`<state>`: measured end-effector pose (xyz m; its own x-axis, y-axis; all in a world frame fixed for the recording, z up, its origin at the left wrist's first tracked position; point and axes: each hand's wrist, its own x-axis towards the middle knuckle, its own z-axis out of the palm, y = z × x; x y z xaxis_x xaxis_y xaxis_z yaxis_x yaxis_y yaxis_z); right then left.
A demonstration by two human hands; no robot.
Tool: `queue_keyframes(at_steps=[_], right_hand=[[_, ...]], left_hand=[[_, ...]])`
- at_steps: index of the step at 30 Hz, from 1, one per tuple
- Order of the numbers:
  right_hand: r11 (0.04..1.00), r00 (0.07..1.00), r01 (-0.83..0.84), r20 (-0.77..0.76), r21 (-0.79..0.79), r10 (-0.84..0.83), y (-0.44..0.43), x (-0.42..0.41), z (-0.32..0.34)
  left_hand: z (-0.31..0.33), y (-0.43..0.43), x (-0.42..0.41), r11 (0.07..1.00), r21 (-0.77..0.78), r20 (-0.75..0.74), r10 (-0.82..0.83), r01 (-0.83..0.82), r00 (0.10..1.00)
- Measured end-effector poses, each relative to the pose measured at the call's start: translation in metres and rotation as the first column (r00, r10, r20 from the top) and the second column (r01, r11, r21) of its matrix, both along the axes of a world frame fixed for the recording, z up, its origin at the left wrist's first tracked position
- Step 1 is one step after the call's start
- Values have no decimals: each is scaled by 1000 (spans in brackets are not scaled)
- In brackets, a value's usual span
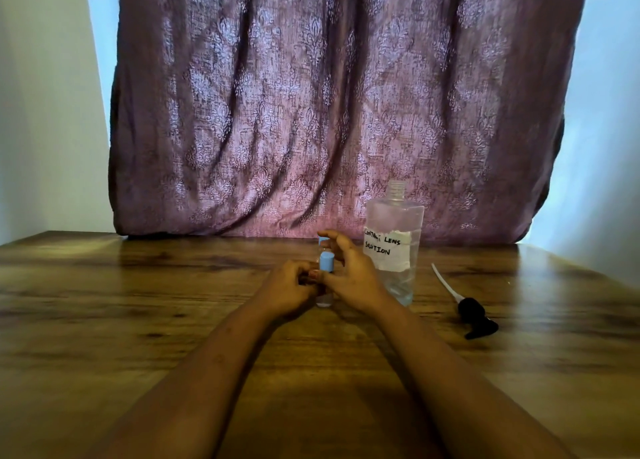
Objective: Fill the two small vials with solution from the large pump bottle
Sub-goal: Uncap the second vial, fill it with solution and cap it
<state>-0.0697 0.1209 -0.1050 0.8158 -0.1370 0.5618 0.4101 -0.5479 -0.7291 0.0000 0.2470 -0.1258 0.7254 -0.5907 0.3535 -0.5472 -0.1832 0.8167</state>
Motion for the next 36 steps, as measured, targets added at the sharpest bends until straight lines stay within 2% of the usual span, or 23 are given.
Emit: queue_keyframes(at_steps=[8,13,16,22,25,29,31,36], right_hand=[[992,991,111,65,60,-115,0,6,-2],[983,976,179,116,32,-182,1,3,0],[986,984,158,74,56,-162,0,1,3],[999,999,-12,-50,46,15,4,-1,-1],[999,999,33,-21,14,-32,1,3,-1],[995,996,83,40,57,-85,-1,5,-4],[993,990,103,89,61,-108,-1,4,-2],[984,971,154,173,87,-167,0,3,2]], left_hand=[[3,0,-7,1000,-10,-69,22,-22,997],[4,-1,-10,1000,16,-2,4,-3,1000],[5,0,-11,1000,-12,58,4,-3,998],[3,2,-9,999,12,85,28,-30,996],[4,2,-9,999,25,41,40,-41,998],[3,0,-5,997,46,6,65,-66,998],[4,-1,-1,993,51,47,104,-107,993],[15,-4,-11,975,44,272,198,-218,942]])
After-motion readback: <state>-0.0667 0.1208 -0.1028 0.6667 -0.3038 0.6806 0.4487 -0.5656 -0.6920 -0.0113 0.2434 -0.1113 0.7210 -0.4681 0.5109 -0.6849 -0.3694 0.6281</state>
